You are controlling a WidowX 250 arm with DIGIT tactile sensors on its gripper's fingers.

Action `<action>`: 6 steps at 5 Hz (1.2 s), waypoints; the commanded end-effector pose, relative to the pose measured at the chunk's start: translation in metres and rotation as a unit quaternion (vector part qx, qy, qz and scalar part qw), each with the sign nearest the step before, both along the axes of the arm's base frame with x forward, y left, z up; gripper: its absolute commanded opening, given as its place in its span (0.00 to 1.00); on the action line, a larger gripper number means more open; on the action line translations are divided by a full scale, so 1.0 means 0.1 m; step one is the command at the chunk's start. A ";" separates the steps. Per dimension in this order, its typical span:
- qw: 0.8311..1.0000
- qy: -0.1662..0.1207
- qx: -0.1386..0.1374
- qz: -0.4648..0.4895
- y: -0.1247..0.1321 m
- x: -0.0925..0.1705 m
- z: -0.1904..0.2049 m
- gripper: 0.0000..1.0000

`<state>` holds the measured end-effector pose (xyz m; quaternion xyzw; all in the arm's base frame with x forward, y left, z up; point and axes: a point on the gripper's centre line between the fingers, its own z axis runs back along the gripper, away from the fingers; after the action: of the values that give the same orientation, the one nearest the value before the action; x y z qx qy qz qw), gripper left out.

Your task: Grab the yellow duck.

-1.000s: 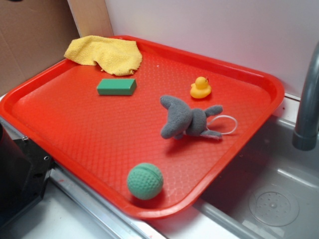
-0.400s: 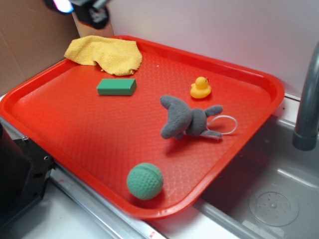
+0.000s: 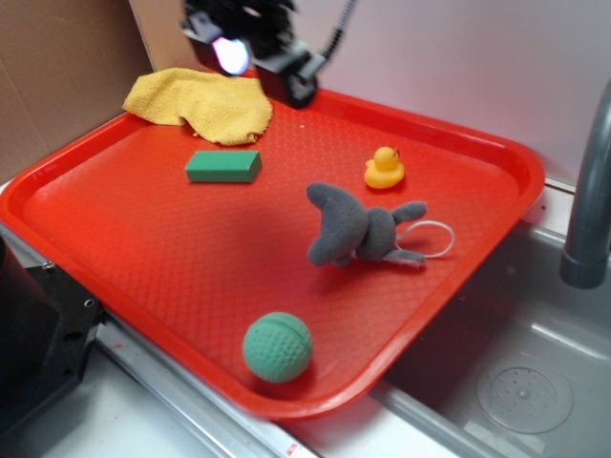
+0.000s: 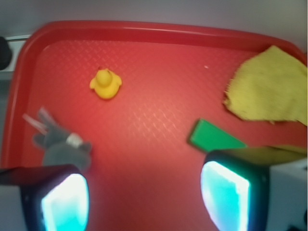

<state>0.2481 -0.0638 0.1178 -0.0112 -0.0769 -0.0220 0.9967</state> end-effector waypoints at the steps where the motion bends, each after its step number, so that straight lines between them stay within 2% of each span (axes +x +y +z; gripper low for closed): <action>1: 1.000 -0.005 -0.015 -0.014 -0.23 0.49 -0.27 1.00; 2: 0.999 0.024 -0.016 -0.046 -0.41 0.67 -0.57 1.00; 3: 0.997 0.046 -0.015 -0.060 -0.46 0.74 -0.81 1.00; 4: 0.996 0.058 -0.006 -0.071 -0.47 0.75 -0.96 0.91; 5: 0.996 0.053 -0.018 -0.070 -0.44 0.75 -0.92 0.00; 6: 0.996 0.051 -0.016 -0.067 -0.39 0.73 -0.86 0.00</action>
<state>0.3180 -0.1017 0.0194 -0.0286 -0.0050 -0.0853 0.9959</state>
